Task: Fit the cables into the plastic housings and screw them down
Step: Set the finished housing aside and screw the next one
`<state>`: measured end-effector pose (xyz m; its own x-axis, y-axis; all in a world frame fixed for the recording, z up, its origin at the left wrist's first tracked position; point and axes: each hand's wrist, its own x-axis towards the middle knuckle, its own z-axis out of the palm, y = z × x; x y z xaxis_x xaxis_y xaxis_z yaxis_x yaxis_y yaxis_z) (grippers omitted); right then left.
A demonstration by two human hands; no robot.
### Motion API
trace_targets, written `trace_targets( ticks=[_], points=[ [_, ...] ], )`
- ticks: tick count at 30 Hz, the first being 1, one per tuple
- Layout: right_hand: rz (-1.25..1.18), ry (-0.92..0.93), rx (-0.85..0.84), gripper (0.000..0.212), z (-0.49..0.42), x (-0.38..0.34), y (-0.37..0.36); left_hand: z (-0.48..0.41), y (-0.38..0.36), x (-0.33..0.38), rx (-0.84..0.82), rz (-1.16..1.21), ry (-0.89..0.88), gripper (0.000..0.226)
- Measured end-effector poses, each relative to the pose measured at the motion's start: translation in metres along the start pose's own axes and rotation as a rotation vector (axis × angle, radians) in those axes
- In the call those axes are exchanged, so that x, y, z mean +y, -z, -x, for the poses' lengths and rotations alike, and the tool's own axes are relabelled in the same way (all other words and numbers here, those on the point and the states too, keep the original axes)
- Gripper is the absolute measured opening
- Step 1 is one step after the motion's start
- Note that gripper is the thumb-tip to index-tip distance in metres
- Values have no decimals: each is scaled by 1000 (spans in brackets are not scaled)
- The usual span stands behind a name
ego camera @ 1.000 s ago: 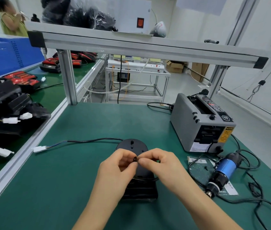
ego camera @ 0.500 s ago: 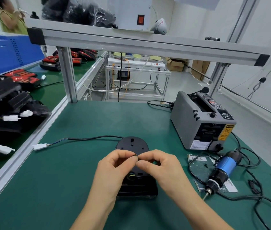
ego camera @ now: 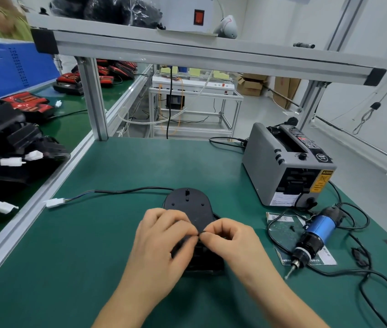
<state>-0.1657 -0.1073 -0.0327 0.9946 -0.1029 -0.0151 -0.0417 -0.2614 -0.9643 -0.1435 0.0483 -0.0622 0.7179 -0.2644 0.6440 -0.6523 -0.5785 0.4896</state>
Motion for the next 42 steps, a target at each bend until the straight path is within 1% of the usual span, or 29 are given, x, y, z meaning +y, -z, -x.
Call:
trace_targets(
  ticks=[2,4,8,12,14,17,19,21,25,28,31,33,36,39,42],
  points=[
    [9,-3,-26,15,3,2,2,0,0,-4,-17,-78,-117,12],
    [24,-1,-72,16,7,2,5,1,0,-8,0,-123,-176,13],
    [30,-11,-107,16,11,3,10,6,-3,-11,30,-120,-215,14],
    [98,-46,-68,22,14,8,9,16,-9,-8,44,-118,-255,12],
    [176,-36,-14,23,15,10,8,19,-11,-6,47,-63,-198,13],
    [278,2,77,18,14,14,7,18,-10,-5,45,-15,19,21],
    [359,15,124,12,13,17,3,17,-11,-4,6,-43,91,17],
    [438,46,164,13,12,21,-1,17,-12,-2,-24,-33,135,19],
    [584,136,228,17,14,25,-8,17,-12,3,-15,6,186,18],
    [644,189,265,20,15,26,-12,16,-12,5,2,33,208,17],
    [698,250,294,17,15,29,-16,16,-12,6,-8,62,220,18],
    [735,311,308,16,16,31,-17,15,-11,6,-13,78,218,17],
    [802,438,359,17,13,33,-15,15,-11,6,-10,91,196,10],
    [816,516,380,20,8,35,-10,15,-10,5,-25,109,206,13],
    [790,531,383,28,0,37,-4,15,-9,5,-38,120,204,14]
  ],
)
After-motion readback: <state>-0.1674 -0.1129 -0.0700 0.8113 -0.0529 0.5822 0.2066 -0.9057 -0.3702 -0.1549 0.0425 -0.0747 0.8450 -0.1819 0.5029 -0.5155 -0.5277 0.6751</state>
